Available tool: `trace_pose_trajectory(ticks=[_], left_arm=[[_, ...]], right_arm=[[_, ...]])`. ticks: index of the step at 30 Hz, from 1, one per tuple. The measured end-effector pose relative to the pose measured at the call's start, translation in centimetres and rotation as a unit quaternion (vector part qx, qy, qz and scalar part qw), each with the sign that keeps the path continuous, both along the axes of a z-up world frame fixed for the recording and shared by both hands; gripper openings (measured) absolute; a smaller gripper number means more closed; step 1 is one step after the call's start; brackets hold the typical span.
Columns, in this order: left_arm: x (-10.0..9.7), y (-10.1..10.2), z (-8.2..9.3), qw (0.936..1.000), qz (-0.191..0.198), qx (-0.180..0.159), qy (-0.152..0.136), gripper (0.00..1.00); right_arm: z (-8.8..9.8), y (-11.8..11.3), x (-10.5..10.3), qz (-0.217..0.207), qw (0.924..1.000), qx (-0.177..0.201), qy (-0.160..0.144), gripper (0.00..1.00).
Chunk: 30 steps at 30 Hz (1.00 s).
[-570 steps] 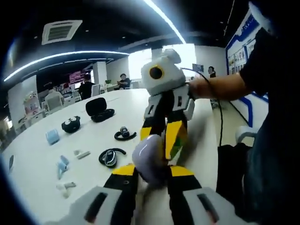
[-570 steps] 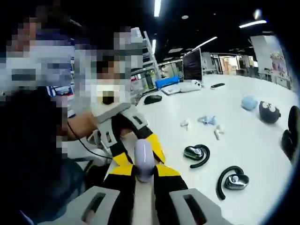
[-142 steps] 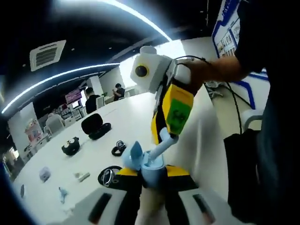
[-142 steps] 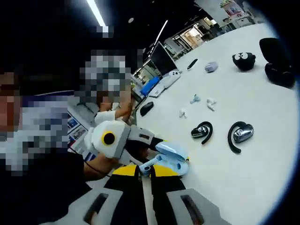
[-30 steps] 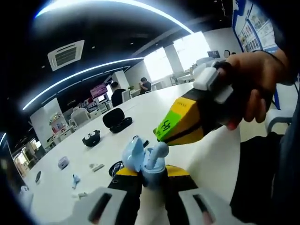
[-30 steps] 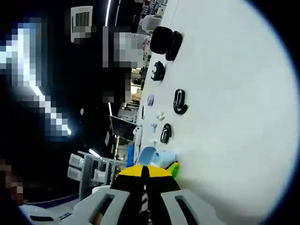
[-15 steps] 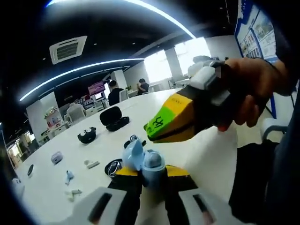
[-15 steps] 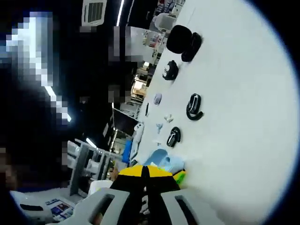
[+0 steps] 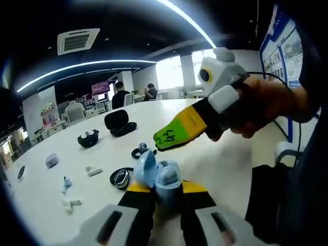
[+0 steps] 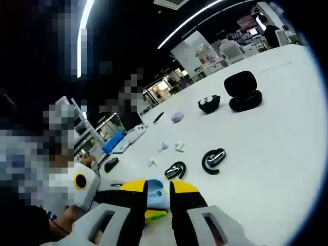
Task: Pick up the earbuds from the table and place the earbuds into the earbud case
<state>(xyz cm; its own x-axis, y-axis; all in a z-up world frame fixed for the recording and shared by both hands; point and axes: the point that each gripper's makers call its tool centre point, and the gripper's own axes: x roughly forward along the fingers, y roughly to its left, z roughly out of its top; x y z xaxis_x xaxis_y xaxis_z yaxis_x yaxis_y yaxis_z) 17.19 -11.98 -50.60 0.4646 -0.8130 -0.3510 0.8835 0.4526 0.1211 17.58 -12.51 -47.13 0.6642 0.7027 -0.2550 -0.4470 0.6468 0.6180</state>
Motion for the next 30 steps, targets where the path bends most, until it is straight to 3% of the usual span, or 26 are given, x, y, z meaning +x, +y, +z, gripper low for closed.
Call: trace_pose_trajectory(ticks=[8, 13, 22, 30], left_arm=[[-0.1, 0.0, -0.1, 0.9996, -0.007, -0.008, 0.025, 0.19], [-0.1, 0.0, -0.1, 0.9992, -0.010, -0.007, 0.039, 0.19], [-0.4, 0.0, -0.2, 0.9982, -0.010, 0.001, 0.059, 0.20], [-0.6, 0.1, -0.2, 0.9976, -0.010, -0.017, 0.067, 0.20]], right_arm=[[-1.6, 0.9, -0.1, 0.026, 0.9985, -0.045, -0.015, 0.15], [-1.3, 1.0, 0.0, 0.031, 0.9969, -0.061, -0.037, 0.13], [-0.9, 1.4, -0.4, 0.058, 0.9847, -0.141, -0.085, 0.12], [-0.8, 0.8, -0.4, 0.065, 0.9887, -0.118, -0.067, 0.13]])
